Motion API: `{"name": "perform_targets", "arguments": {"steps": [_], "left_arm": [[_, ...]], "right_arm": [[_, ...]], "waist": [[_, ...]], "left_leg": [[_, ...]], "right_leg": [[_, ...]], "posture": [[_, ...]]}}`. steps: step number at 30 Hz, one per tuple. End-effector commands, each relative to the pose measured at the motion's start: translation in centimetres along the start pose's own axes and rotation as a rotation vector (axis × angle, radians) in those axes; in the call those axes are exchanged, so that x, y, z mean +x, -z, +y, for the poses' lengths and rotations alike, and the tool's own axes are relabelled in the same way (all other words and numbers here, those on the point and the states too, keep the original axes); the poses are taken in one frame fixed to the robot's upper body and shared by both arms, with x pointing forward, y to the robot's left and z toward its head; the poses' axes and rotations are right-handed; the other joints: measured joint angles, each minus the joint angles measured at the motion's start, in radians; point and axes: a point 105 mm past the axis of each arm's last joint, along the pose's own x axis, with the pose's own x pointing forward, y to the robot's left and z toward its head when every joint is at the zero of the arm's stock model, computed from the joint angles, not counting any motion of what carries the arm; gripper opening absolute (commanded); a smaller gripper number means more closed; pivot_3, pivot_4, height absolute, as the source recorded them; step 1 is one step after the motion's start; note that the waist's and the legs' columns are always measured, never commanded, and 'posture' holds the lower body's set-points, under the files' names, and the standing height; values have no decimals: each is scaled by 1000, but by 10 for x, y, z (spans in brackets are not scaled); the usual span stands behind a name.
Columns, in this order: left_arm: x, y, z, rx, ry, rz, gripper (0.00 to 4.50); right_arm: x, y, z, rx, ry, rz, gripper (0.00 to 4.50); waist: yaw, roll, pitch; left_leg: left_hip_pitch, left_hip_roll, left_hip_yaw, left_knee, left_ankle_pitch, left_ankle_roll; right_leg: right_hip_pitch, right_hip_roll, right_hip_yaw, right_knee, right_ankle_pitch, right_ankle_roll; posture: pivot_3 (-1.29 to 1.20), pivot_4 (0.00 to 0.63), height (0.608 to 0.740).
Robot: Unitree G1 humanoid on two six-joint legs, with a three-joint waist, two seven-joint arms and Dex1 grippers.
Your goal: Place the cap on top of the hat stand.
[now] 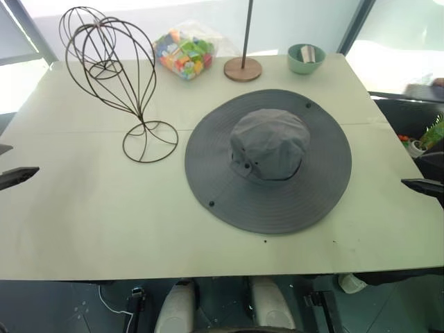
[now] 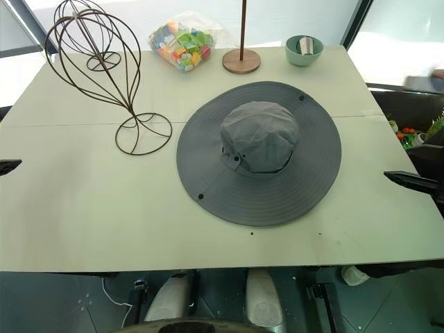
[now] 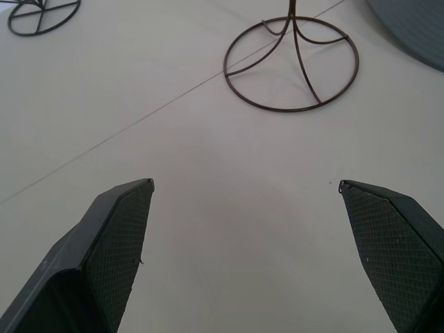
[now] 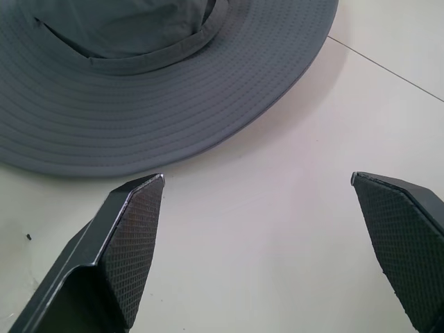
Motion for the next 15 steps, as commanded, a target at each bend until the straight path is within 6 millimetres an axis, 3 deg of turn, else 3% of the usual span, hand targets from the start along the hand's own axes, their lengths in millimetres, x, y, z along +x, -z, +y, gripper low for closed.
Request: {"name": "perform_targets", "arguments": {"steps": [1, 15], "left_arm": [[-4, -18, 2, 49, -9, -44, 4500], [5, -17, 6, 35, -19, -62, 4500]], "right_arm": [[-5, -8, -4, -40, 18, -19, 4419], [-7, -6, -8, -60, 50, -22, 4419]], "waist": [[0, 0, 0], [0, 0, 0]], "left_leg": [[0, 0, 0, 0, 0, 0], [0, 0, 0, 1, 0, 0]], "right_leg": [[0, 0, 0, 0, 0, 0], [0, 0, 0, 1, 0, 0]], "posture": [[0, 150, 740], [0, 150, 740]]}}
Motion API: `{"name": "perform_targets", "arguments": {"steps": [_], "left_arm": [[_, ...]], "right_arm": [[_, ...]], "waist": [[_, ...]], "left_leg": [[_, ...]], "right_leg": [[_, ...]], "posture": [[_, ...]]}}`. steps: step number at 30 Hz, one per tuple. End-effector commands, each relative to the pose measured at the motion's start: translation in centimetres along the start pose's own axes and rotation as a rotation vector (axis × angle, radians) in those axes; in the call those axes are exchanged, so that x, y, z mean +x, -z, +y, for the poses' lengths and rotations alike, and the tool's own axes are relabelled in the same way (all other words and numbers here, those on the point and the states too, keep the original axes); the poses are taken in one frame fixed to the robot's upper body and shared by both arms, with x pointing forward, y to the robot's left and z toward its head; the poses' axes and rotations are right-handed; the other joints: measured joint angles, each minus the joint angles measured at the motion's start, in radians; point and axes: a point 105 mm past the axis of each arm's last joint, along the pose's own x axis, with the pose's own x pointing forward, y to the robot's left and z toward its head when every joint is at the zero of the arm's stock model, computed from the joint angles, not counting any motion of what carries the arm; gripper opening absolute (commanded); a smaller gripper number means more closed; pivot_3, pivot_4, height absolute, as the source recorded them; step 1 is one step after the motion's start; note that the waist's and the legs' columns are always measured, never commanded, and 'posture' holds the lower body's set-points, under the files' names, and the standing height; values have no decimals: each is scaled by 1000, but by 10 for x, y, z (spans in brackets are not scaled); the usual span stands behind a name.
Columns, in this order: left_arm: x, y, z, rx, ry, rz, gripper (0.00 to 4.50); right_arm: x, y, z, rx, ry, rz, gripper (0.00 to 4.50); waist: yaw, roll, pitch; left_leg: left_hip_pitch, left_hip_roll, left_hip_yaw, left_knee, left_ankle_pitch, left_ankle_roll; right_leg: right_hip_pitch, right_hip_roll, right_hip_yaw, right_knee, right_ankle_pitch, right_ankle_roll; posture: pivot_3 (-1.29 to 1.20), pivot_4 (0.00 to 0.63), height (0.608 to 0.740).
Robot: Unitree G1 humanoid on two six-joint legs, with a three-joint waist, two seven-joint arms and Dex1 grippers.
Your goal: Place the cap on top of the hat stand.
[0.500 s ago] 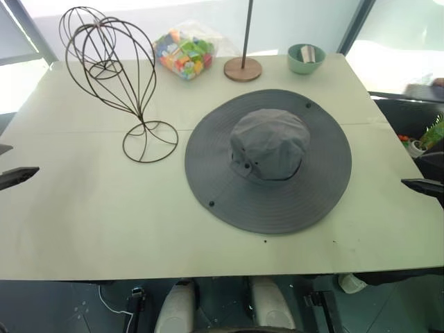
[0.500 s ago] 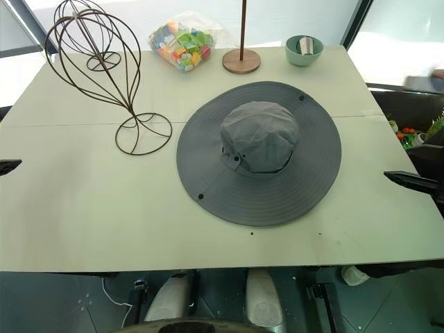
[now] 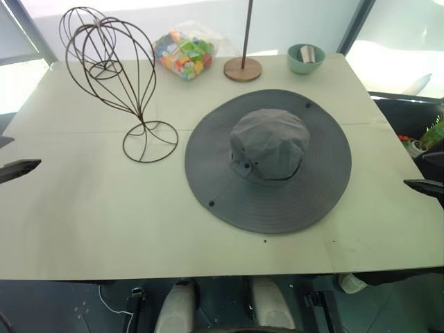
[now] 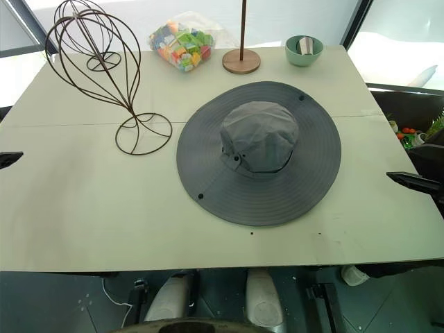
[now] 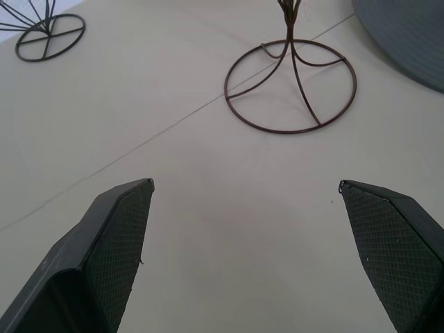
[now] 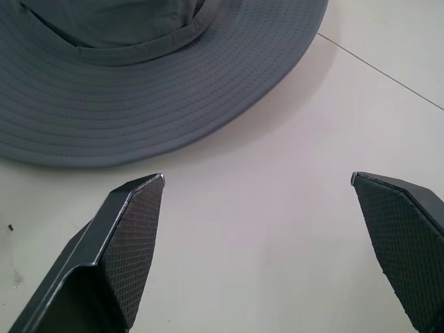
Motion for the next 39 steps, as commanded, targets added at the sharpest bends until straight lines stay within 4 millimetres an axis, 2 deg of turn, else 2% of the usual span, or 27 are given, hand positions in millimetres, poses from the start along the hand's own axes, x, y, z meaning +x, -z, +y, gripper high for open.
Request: {"name": "perform_targets", "arguments": {"steps": [1, 6, 10, 12, 15, 17, 20, 25, 29, 33, 37, 39], "left_arm": [[-1, -6, 4, 20, -18, -18, 4500], [2, -8, 5, 22, -14, -26, 4500], [10, -14, 2, 3, 17, -55, 4500], [16, -22, -7, -6, 76, -80, 4500], [30, -43, -34, 33, 205, -127, 4500], [38, -55, -54, 36, 295, -155, 4500], [51, -70, -96, 53, 496, -170, 4500], [69, -86, -130, 64, 664, -210, 4500], [78, -93, -144, 70, 734, -226, 4500], [86, -96, -151, 72, 767, -232, 4500], [90, -99, -156, 82, 789, -235, 4500], [94, -97, -157, 87, 785, -230, 4500]], "right_arm": [[-5, -8, -4, -30, 26, -23, 4419], [-6, -8, -6, -41, 43, -23, 4419], [-4, -9, -14, -51, 115, -38, 4419], [-4, -11, -18, -43, 144, -47, 4419], [-1, -15, -13, -125, 163, -30, 4419], [3, -14, -5, -230, 166, 15, 4419], [15, -15, 17, -449, 187, 95, 4419], [28, -3, 61, -867, 142, 201, 4419], [33, 12, 80, -1009, 159, 195, 4419], [44, 15, 87, -1101, 256, 143, 4419], [64, 19, 100, -1177, 314, 71, 4419], [76, 27, 108, -1238, 308, 56, 4419]], "waist": [[0, 0, 0], [0, 0, 0], [0, 0, 0], [0, 0, 0], [1, 0, 0], [4, -1, 0], [5, -1, 0], [5, -1, 0], [2, -2, 0], [3, -2, 0], [2, -3, 0], [3, -3, 0]], "left_leg": [[0, 0, 0, 0, 0, 0], [0, 0, 0, 0, 0, 0], [0, 0, 0, 1, 0, 0], [0, 0, 0, 2, 0, 0], [0, 0, 0, 2, 0, 0], [0, 0, 0, 2, 0, 0], [0, 0, -1, 2, 0, 0], [2, -1, -1, 5, 0, 0], [2, -1, 0, 9, 0, 0], [2, -1, 0, 10, 0, 0], [2, -1, -1, 10, 0, 0], [2, -1, -1, 10, 0, 0]], "right_leg": [[0, 0, 0, 0, 0, 0], [0, 0, 0, 1, 0, 0], [0, 0, 0, 1, 0, 0], [0, 0, 0, 2, 0, 0], [0, 0, 0, 3, 0, 0], [0, 0, 0, 3, 0, 0], [0, 0, 0, 6, 0, 0], [-1, 0, 1, 12, -1, 1], [1, 1, 2, 12, -1, 1], [1, 1, 3, 12, -1, 0], [1, 1, 3, 13, -1, 0], [1, 1, 3, 13, -2, 0]], "posture": [[0, 150, 740], [0, 150, 740], [0, 150, 740], [0, 150, 740], [0, 150, 740], [0, 150, 740], [0, 150, 740], [0, 150, 740], [0, 150, 740], [0, 150, 740], [0, 150, 740], [0, 150, 740]]}}
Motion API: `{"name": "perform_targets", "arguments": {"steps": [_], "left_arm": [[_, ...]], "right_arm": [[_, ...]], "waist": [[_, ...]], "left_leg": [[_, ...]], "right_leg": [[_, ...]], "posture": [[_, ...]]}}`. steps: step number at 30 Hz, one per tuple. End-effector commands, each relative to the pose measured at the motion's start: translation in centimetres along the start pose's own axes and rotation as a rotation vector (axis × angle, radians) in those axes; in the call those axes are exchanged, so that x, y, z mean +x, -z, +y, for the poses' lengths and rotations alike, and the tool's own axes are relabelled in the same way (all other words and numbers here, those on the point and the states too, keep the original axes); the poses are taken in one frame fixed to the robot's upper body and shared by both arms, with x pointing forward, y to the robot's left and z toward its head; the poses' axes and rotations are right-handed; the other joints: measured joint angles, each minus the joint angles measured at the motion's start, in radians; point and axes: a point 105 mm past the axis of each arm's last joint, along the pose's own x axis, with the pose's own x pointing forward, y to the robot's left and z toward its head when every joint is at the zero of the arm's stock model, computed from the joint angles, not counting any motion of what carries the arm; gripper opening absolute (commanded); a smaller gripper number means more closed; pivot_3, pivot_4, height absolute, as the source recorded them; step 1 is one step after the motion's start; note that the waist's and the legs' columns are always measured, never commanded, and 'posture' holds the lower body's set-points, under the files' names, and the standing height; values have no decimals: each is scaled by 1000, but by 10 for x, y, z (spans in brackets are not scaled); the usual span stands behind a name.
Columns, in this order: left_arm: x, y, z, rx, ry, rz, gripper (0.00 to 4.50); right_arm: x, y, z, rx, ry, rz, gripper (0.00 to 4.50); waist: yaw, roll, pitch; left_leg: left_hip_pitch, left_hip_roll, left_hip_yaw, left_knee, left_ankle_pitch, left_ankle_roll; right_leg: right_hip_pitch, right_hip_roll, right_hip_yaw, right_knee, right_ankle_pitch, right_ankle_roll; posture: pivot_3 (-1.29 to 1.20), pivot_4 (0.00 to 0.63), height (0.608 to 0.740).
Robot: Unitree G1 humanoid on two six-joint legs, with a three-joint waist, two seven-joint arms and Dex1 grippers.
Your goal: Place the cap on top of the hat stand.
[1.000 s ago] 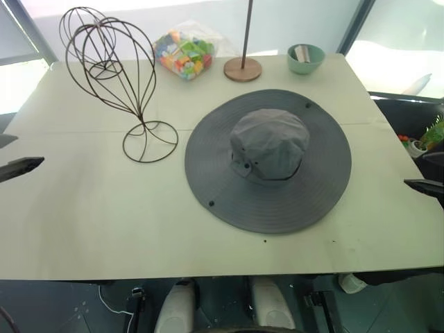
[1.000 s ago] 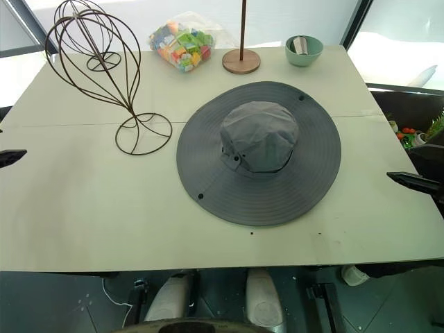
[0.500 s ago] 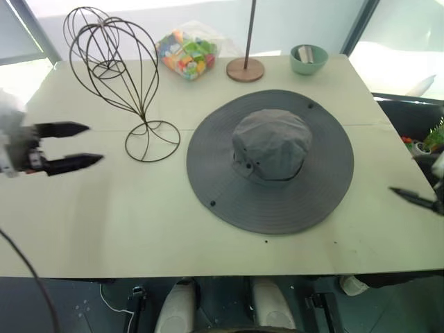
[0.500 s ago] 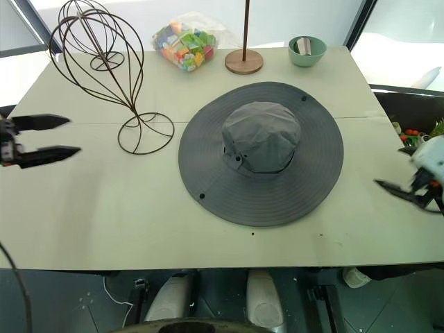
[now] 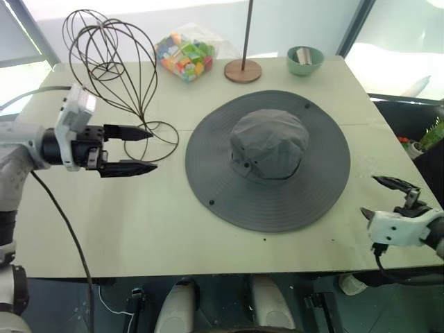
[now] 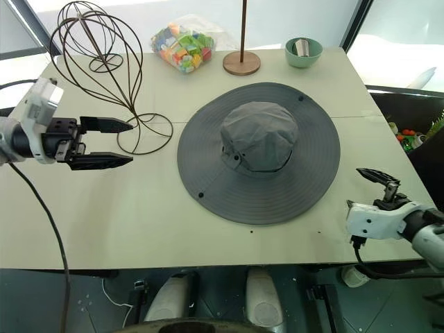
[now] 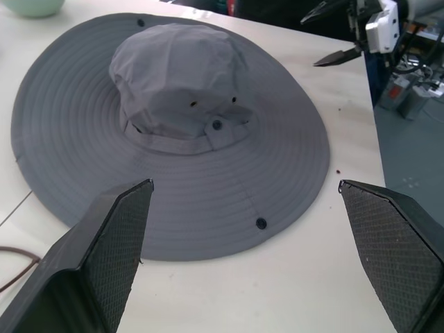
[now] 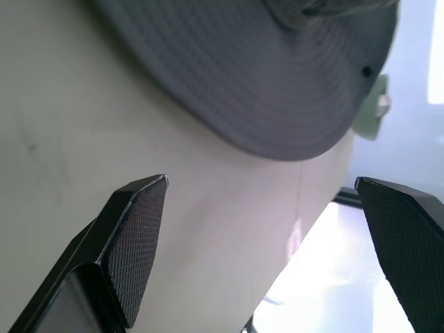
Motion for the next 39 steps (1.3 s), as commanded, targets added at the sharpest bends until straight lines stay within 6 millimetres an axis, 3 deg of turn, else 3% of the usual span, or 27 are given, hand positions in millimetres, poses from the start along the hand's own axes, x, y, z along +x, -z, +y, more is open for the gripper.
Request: {"name": "perform_targets", "arguments": {"steps": [1, 6, 10, 21, 27, 30, 36, 37, 39], "left_arm": [[2, -5, 0, 41, -2, 9, 4500], [4, -12, -2, 41, 0, -12, 4500], [5, -12, -1, 45, -13, -11, 4500], [4, -18, 1, 50, -45, -29, 4500], [3, -17, 0, 45, -54, -30, 4500], [3, -16, 0, 43, -60, -30, 4500], [1, -16, 0, 40, -73, -30, 4500], [1, -15, 0, 40, -75, -30, 4500], [0, -15, 0, 38, -79, -31, 4500]], "right_arm": [[10, -11, 15, -105, 38, -38, 4419], [13, -9, 31, -113, 44, -32, 4419], [22, -19, 41, -107, 42, -83, 4419], [83, -77, 14, -127, 192, -299, 4419], [102, -92, 5, -132, 205, -363, 4419], [106, -96, 4, -114, 193, -383, 3524], [100, -89, 6, -58, 168, -376, 292], [99, -88, 7, -50, 162, -371, 60], [98, -85, 7, -30, 160, -358, 60]], "waist": [[1, 0, 0], [2, -1, -1], [-1, -5, -2], [-28, -11, -3], [-23, -10, -3], [-22, -10, -3], [-22, -10, -3], [-21, -10, -3], [-18, -10, -3]], "left_leg": [[0, 0, 0, 0, 0, 0], [-1, 0, 0, 1, 0, 0], [2, 0, -1, 1, 0, 0], [4, 1, -2, 2, 0, 0], [3, 0, -2, 2, 0, 0], [3, 0, -2, 3, 0, 1], [3, 0, -2, 3, 0, 1], [3, 0, -2, 3, 0, 1], [3, 0, -2, 3, 0, 1]], "right_leg": [[0, 0, 0, 0, 0, 0], [0, 0, 0, 0, -1, -2], [3, 0, 0, 0, -2, -3], [5, 1, 0, 1, -1, -2], [4, 1, 0, 1, 0, -1], [4, 1, 0, 1, 0, -1], [4, 1, 0, 1, 0, -1], [4, 1, 0, 1, 0, -1], [4, 1, 0, 1, 0, -1]], "posture": [[0, 150, 740], [0, 150, 740], [0, 150, 740], [0, 150, 740], [0, 150, 740], [0, 150, 740], [0, 150, 740], [0, 150, 740], [0, 150, 740]]}}
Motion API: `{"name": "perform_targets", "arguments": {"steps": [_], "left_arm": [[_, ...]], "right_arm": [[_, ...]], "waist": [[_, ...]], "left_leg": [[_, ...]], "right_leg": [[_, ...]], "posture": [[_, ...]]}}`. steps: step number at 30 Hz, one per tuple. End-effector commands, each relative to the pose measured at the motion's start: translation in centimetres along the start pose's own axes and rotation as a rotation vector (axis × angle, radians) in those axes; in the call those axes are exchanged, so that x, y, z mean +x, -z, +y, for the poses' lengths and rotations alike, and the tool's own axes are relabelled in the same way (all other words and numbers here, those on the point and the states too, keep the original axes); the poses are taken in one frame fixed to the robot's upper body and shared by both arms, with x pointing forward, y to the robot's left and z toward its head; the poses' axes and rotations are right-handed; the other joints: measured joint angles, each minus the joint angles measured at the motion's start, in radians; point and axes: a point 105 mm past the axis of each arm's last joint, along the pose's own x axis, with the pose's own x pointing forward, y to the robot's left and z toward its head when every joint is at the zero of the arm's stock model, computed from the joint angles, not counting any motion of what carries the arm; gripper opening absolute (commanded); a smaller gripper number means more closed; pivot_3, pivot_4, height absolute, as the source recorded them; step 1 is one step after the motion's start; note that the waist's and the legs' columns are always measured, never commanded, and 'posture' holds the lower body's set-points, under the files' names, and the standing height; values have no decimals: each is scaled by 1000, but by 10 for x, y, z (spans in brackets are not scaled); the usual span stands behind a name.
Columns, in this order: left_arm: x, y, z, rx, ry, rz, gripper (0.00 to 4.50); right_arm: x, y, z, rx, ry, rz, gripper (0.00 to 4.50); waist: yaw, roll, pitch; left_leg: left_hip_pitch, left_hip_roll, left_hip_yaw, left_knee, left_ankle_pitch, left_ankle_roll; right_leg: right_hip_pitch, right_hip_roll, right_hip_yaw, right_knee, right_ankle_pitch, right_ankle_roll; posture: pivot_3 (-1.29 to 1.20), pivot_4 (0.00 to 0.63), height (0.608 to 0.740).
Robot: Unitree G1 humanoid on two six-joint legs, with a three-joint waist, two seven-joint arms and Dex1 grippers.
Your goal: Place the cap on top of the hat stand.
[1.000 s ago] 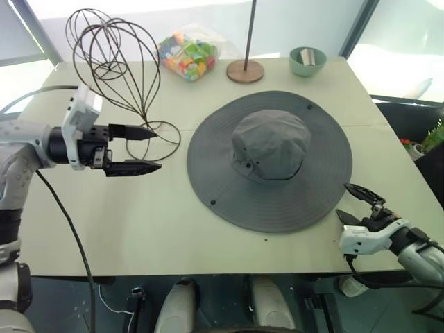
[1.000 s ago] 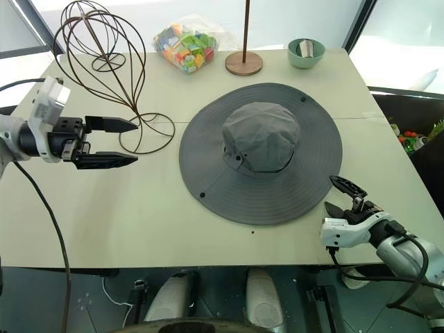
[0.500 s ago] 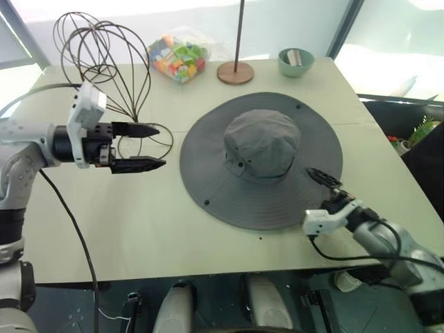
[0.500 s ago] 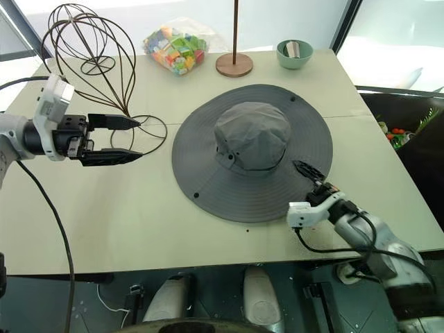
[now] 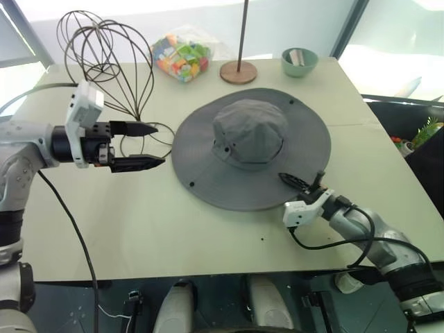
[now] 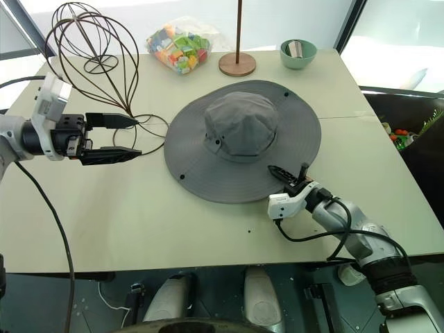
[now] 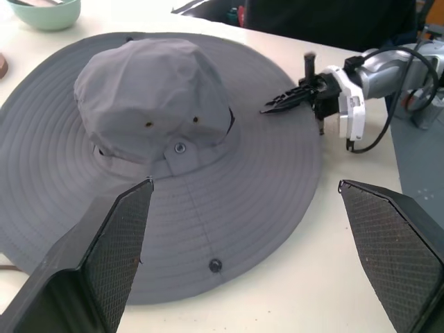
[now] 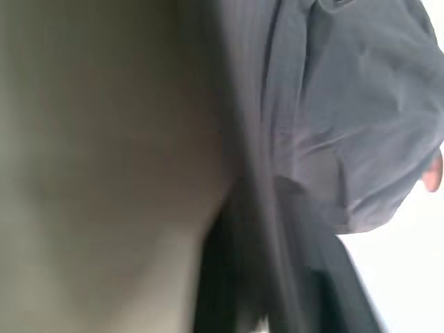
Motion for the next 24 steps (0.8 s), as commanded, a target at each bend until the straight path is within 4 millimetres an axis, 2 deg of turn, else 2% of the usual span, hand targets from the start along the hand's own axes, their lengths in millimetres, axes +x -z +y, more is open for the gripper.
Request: {"name": "perform_targets", "arguments": {"steps": [1, 6, 9, 15, 20, 24], "left_arm": [[-8, -11, -2, 42, -23, -20, 4500], [-10, -10, -1, 37, -42, -25, 4500], [-17, -12, 1, 25, -74, -39, 4500], [-43, -20, 2, -22, -188, -100, 4500], [-60, -29, 2, -31, -284, -149, 4500], [-68, -27, 2, -36, -345, -163, 4500]], "right_arm": [[-6, 3, -2, 28, 4, 18, 60], [-13, 10, -8, 93, 26, 68, 60], [-19, 12, -23, 228, 77, 91, 60], [-37, 25, -89, 576, 229, 123, 60], [-44, 33, -141, 691, 283, 90, 60], [-37, 36, -187, 770, 342, 28, 60]], "waist": [[2, 0, 0], [16, 0, 0], [22, 0, 0], [17, 2, 1], [21, 2, 1], [17, 3, 2]], "left_leg": [[0, 0, 0, 0, 0, 0], [0, 0, 0, 0, 0, 0], [-1, 0, 0, 0, 0, 0], [0, 0, 0, 1, 0, 0], [0, 0, 0, 1, 0, 0], [0, 0, -1, 1, 0, 0]], "right_leg": [[0, 0, 0, 0, 0, 0], [0, 0, 0, 0, 0, 0], [0, 0, 0, 0, 0, 0], [0, 0, 0, 0, 0, 0], [0, 0, -1, 0, 0, 0], [0, 0, -1, 0, 0, 0]], "posture": [[0, 150, 740], [0, 150, 740], [0, 150, 740], [0, 150, 740], [0, 150, 740], [0, 150, 740]]}}
